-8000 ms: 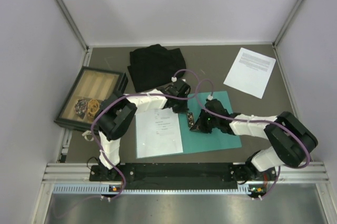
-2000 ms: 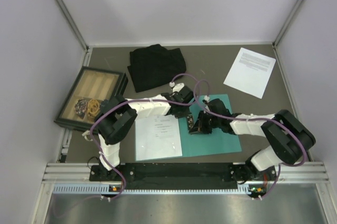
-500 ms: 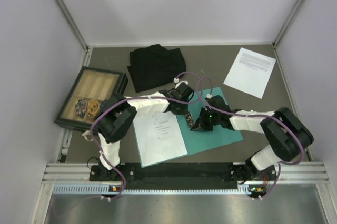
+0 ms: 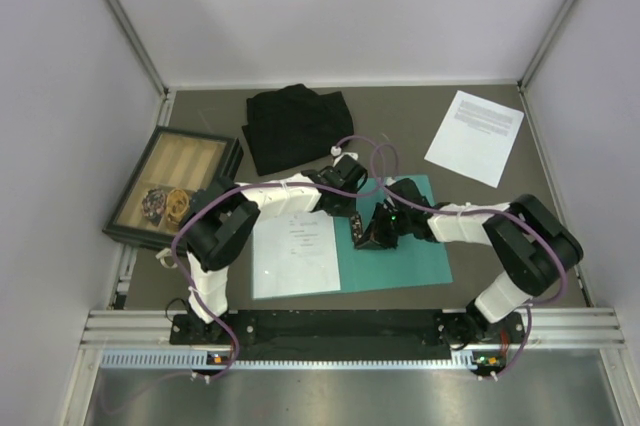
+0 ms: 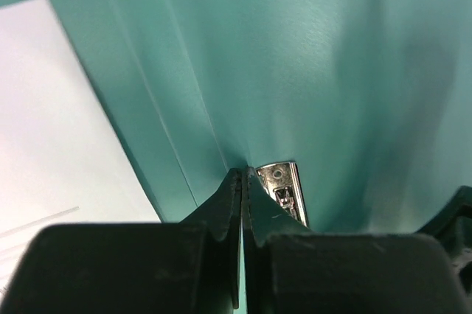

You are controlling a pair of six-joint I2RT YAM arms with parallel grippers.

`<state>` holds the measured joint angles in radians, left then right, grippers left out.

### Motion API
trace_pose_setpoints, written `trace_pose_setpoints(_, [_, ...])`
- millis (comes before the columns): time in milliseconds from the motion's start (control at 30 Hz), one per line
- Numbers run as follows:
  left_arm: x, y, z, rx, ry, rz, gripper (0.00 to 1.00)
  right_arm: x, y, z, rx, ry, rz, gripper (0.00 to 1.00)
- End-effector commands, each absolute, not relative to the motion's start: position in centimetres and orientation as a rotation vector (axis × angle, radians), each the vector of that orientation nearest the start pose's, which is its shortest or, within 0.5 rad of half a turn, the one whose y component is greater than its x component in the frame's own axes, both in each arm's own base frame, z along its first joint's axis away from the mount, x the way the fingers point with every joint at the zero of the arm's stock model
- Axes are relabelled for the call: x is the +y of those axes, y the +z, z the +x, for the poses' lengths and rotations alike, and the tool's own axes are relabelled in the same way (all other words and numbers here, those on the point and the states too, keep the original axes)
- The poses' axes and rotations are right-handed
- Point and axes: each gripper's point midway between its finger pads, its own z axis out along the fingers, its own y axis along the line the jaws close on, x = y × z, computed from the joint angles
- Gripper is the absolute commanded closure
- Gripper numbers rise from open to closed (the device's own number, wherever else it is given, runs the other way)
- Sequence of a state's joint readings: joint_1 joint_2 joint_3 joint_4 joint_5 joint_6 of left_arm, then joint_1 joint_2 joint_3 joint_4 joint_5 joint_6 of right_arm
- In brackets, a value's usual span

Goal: Put the files into the folder

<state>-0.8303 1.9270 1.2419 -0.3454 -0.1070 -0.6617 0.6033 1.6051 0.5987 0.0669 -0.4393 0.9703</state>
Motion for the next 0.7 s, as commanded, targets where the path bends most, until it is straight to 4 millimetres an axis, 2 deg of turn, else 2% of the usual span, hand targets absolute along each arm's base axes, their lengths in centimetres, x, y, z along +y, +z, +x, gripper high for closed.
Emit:
trace_pose_setpoints(0, [-26.7, -4.4, 23.6, 2.910, -0.064, 0.335, 1.00, 20.4, -3.1, 17.8, 2.957, 0.624, 0.401, 1.00])
trace_pose_setpoints(33, [-26.7, -4.4, 23.6, 2.910, -0.065, 0.344, 1.00, 21.7, -2.1, 18.7, 2.907, 0.754, 0.404, 1.00])
trace_pose_setpoints(67, [-26.8, -4.4, 23.6, 2.912, -0.071, 0.354, 1.00, 22.6, -1.4, 18.5, 2.913, 0.850, 0.417, 1.00])
trace_pose_setpoints(133, [-26.6, -4.2, 23.7, 2.927, -0.049, 0.376, 1.00, 23.1, -1.0, 18.9, 2.899, 0.905, 0.445, 1.00])
trace_pose_setpoints(233, [-27.5, -2.5, 24.9, 2.891, -0.081, 0.386, 1.00, 23.0, -1.5, 19.1, 2.904, 0.878, 0.441, 1.00])
trace_pose_setpoints(333, [-28.8, -0.1, 26.8, 2.833, -0.128, 0.356, 0.90, 22.9, -2.3, 18.6, 2.921, 0.859, 0.442, 1.00])
trace_pose_setpoints(367, [-29.0, 0.5, 27.1, 2.827, -0.130, 0.350, 0.83, 22.9, -2.5, 18.7, 2.919, 0.857, 0.447, 1.00])
trace_pose_setpoints(400, [-29.6, 1.8, 27.7, 2.800, -0.164, 0.333, 0.79, 22.7, -2.7, 18.4, 2.923, 0.852, 0.452, 1.00])
trace_pose_setpoints(600, [-30.2, 4.8, 27.3, 2.747, -0.279, 0.241, 0.75, 22.4, -2.8, 18.6, 2.925, 0.800, 0.414, 1.00])
trace_pose_setpoints(667, [-29.9, 4.9, 26.7, 2.749, -0.307, 0.221, 0.74, 22.7, -2.8, 18.7, 2.923, 0.787, 0.390, 1.00])
